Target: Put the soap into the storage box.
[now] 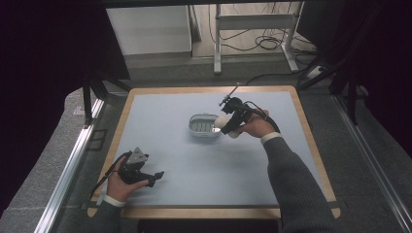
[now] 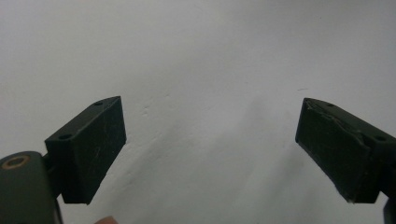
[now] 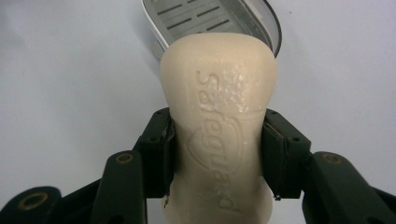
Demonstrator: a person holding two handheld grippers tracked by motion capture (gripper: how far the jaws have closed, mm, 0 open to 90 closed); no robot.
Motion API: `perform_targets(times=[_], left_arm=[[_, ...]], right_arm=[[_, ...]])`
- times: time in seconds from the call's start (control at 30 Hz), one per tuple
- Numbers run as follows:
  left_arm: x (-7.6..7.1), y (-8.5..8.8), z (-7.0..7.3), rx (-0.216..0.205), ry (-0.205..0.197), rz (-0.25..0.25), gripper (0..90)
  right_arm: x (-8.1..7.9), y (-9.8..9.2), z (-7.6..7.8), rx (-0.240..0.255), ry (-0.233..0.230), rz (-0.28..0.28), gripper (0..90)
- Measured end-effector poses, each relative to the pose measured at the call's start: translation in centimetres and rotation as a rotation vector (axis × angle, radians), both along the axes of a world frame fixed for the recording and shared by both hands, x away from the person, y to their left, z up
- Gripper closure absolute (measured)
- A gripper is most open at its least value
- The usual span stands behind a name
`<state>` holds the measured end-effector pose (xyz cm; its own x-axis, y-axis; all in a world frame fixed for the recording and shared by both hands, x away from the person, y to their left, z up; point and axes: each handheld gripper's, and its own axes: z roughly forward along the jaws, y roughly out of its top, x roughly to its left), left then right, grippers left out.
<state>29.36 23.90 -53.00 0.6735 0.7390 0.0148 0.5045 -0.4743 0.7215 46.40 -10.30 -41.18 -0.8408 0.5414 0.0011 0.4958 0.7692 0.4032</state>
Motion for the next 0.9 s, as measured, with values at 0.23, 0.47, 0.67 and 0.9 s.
perform_targets(times=[0.23, 0.47, 0.67, 0.9], left_arm=[[0.0, -0.1, 0.0, -0.001, 0.003, -0.001, 9.1], [0.0, -0.1, -0.1, -0.003, 0.002, -0.002, 9.1], [0.0, -0.1, -0.1, -0.002, 0.003, -0.002, 9.1], [0.0, -0.1, -0.1, -0.002, 0.004, -0.002, 9.1]], right_arm=[[0.9, 0.5, -0.1, 0.0, 0.002, 0.003, 49.8], [1.6, 1.0, -0.3, 0.013, 0.007, 0.018, 49.8], [2.3, 1.5, -0.6, -0.011, 0.01, 0.029, 49.8], [2.9, 2.2, -0.6, 0.002, 0.016, 0.051, 49.8]])
